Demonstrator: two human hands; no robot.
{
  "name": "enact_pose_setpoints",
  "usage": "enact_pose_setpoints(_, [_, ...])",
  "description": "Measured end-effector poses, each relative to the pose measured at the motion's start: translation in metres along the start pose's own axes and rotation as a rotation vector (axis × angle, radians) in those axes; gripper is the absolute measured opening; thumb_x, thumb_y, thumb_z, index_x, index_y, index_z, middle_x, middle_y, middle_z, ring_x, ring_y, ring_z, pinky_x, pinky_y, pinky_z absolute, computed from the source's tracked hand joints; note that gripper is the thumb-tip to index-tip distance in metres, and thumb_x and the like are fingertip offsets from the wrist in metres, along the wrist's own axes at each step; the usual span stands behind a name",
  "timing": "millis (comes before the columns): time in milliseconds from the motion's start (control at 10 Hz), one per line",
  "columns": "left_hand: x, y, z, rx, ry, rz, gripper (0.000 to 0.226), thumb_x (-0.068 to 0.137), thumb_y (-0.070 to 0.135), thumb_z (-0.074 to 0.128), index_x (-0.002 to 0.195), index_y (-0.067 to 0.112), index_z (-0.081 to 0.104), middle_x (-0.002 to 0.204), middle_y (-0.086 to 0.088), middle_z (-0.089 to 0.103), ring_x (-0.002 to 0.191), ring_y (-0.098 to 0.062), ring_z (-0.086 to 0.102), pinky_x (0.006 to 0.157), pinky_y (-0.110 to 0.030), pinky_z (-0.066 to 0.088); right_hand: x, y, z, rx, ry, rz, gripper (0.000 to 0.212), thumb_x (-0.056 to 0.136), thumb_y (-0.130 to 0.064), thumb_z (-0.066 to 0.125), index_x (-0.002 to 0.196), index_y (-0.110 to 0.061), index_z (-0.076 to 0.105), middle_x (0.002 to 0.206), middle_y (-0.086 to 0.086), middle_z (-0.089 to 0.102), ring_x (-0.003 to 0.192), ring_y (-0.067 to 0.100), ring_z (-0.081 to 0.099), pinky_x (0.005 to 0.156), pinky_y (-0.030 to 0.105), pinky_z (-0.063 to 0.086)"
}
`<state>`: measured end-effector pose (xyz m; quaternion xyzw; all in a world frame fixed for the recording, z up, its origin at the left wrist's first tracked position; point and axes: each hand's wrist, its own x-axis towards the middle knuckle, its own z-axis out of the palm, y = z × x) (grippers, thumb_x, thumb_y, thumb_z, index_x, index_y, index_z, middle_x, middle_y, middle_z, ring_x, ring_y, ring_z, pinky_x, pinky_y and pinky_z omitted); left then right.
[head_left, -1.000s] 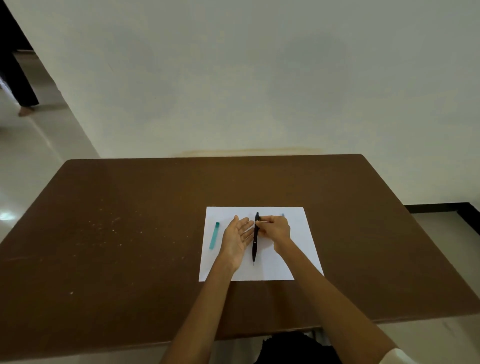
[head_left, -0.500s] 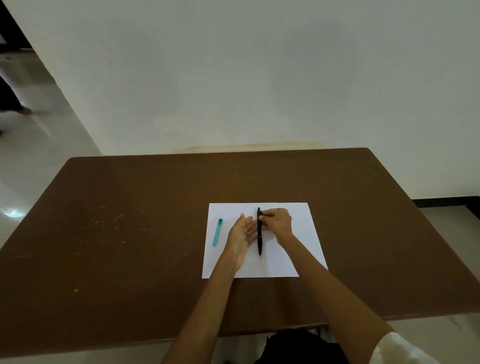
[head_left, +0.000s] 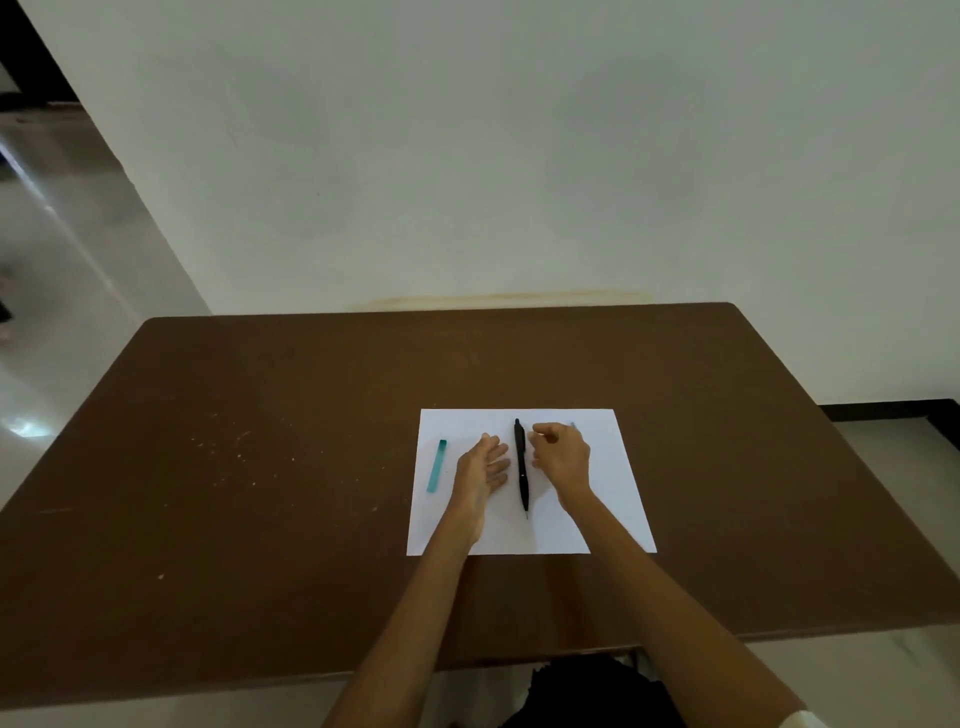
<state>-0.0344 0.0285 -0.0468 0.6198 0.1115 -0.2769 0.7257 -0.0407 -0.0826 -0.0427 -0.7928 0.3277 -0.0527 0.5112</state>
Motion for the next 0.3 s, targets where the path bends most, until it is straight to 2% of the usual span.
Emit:
enact_pose_setpoints(100, [-0.006,0.002,-0.005,0.233,0.15,0.173,0.036,0.099,0.026,0.035,0.128,0.008,0.048,0.135,-0.01,0.05,0.122,-0.025,0.049,0.103,-0.034,0.039,-0.023,0.008,-0.001,-0.033,0.054,-0.085,0.028,0.094,-0.019,0.051,0.113,-0.002,0.063,0.11,0.016,0.067,0.098,0.027,0.064,0.092,0.029,0.051])
enact_pose_setpoints(200, [-0.012,-0.005,-0.022,0.593,0.366,0.431,0.03,0.096,0.009,0.04,0.12,0.008,0.057,0.13,-0.01,0.055,0.122,-0.022,0.048,0.1,-0.029,0.039,-0.053,0.013,0.01,-0.108,-0.02,-0.276,0.025,0.095,-0.014,0.049,0.113,-0.005,0.063,0.113,0.012,0.065,0.103,0.023,0.061,0.091,0.019,0.043])
enact_pose_setpoints(300, [-0.016,-0.009,-0.038,0.668,0.468,0.366,0.034,0.096,0.009,0.04,0.128,0.01,0.051,0.136,-0.009,0.049,0.126,-0.024,0.042,0.104,-0.035,0.036,-0.074,0.011,0.03,-0.235,-0.198,-0.334,0.033,0.097,-0.018,0.042,0.128,-0.011,0.054,0.133,0.008,0.054,0.119,0.02,0.053,0.104,0.025,0.037])
